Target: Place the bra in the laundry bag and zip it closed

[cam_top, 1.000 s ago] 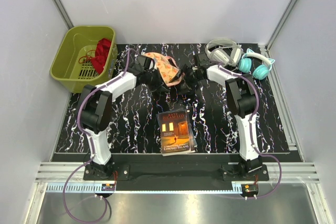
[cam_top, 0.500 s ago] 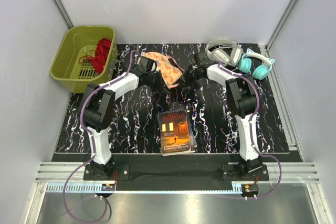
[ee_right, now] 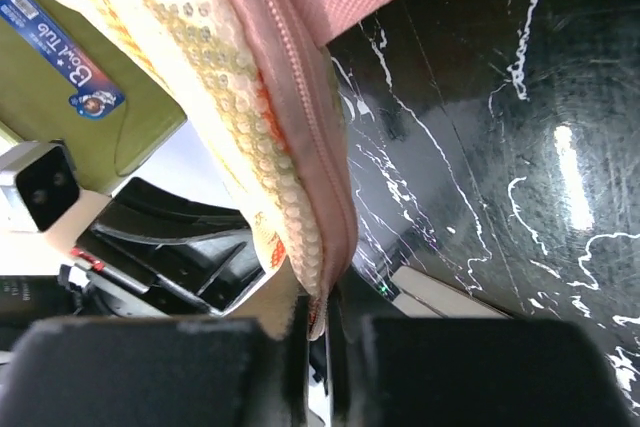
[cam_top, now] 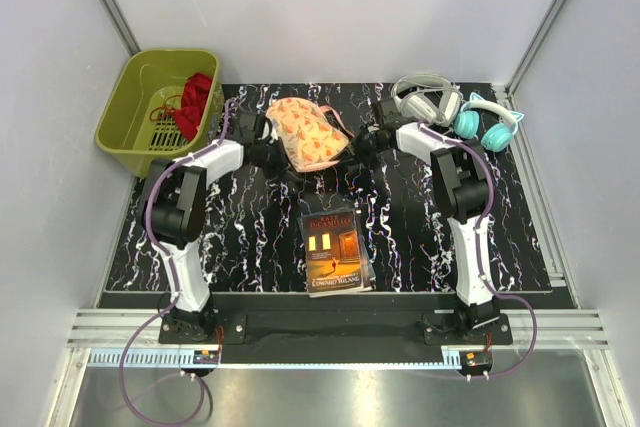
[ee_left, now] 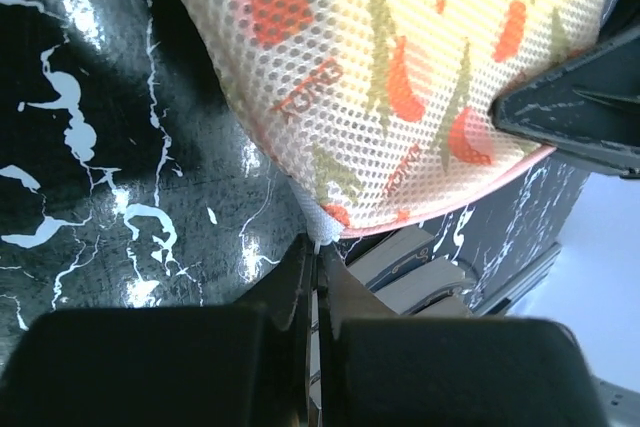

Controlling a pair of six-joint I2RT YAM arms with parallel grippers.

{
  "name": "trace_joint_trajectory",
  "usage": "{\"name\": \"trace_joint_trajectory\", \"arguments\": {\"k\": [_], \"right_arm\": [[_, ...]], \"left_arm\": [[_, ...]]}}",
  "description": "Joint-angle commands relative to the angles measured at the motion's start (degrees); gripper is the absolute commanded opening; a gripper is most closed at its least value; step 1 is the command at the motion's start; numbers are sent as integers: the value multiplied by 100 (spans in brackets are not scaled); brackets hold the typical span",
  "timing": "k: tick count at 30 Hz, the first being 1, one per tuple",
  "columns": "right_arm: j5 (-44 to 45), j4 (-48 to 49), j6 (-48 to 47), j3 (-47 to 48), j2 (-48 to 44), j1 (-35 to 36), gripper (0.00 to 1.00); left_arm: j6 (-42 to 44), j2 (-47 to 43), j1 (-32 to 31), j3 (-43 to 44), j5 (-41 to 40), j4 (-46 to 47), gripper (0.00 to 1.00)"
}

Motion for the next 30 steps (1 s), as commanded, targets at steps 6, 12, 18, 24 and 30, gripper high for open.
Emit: {"name": "trace_joint_trajectory", "arguments": {"k": [6,12,18,24,30], "right_arm": [[8,-162,-810,55,-292,-303,66],[1017,-1619,-2189,151,-775,-382,90],[2459,-2447,-3201,-270,-1723,-356,100],[3111,-2282,-3563,-1367,-3243,-163,100],[2471,-763,-3091,-3563,-5676,31,100]], "left_arm": [[818,-521,5,618,-937,-957,34],[1249,-1294,-233,627,-1464,-1484,49],[1329,-1823,-1144,635,-2053,-1713,53],[1179,-2157,-2190,513,-2281,-1643,61],[618,-3623,-2658,-1163,-2141,-344,66]]}}
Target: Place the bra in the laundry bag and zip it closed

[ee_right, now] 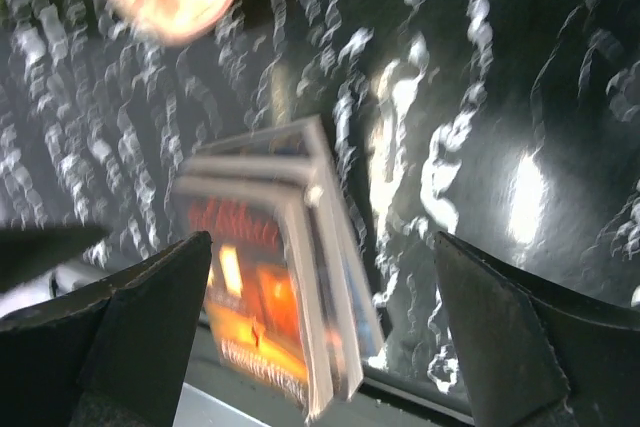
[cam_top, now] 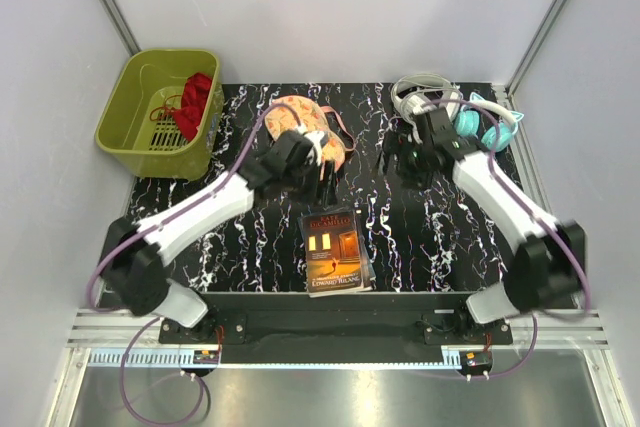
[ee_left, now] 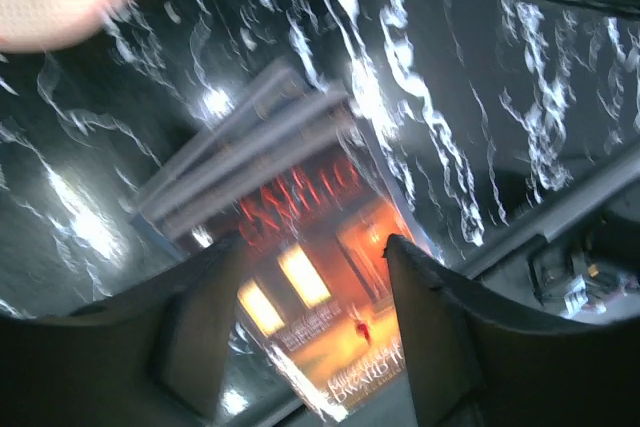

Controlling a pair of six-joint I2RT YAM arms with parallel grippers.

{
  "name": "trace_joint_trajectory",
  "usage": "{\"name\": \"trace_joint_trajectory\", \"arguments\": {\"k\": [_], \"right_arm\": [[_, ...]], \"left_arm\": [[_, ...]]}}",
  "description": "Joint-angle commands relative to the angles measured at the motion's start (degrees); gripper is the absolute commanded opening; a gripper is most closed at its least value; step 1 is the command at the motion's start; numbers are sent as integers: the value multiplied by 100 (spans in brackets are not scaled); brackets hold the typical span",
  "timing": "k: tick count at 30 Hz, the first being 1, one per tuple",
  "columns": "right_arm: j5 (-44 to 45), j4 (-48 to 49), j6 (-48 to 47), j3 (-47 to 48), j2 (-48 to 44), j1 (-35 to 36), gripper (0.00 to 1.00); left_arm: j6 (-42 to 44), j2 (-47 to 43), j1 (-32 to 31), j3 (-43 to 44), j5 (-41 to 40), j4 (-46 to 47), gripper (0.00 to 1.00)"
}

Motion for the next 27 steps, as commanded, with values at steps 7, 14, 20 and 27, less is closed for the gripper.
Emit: {"name": "trace_joint_trajectory", "arguments": {"k": [7,14,20,27], "right_arm": [[-131,2723,1847,-4398,-4524,121,100],[-263,2540,3419,-6265,-7154,121,100],[62,1801,4072,-6820,-8355,121,100],[-541,2327,4397,-7198,-7850,121,100]], "left_arm": [[-1546,-3840,-91,-4116,67,3007,73],[-2638,-7473,-82,-6141,-503,3247,77],[-3386,-9155,-82,-6863,-690,2647,83],[-4387,-9027,-91,-7944,-398,4652,84]]}}
